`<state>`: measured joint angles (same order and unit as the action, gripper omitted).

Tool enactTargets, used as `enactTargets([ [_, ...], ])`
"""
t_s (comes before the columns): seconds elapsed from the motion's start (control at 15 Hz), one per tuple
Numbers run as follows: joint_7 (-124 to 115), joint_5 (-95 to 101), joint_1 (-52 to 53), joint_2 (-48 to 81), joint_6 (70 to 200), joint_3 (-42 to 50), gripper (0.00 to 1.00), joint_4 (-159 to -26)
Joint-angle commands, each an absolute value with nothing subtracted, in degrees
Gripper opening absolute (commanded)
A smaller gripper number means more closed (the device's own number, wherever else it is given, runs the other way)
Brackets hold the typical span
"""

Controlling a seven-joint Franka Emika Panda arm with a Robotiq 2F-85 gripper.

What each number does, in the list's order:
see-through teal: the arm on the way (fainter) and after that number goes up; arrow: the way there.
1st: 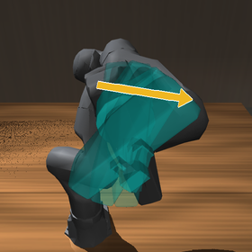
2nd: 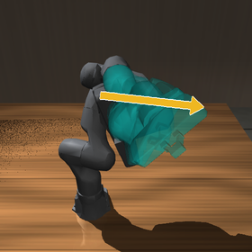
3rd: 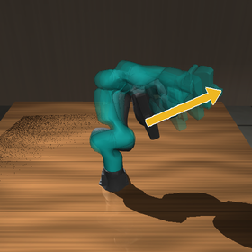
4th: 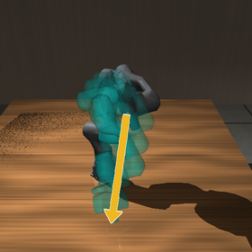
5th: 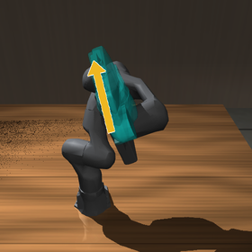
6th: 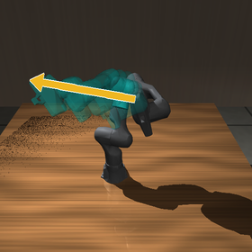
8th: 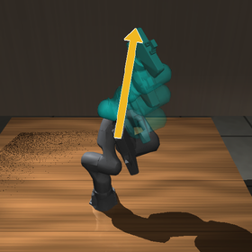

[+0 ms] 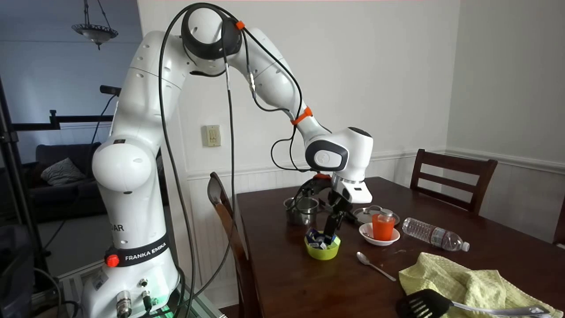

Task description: Pick up the leggos and put them in the yellow bowl

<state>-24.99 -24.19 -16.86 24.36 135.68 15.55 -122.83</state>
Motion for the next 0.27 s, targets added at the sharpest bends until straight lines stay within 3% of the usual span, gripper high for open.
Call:
enactTargets([
  [0.0,-22.8,-25.9,-17.5,20.0,137.4,15.3,1.00,-125.6],
  [0.2,-23.0,-25.2,-17.2,22.1,137.6,15.4,1.00,-123.2],
])
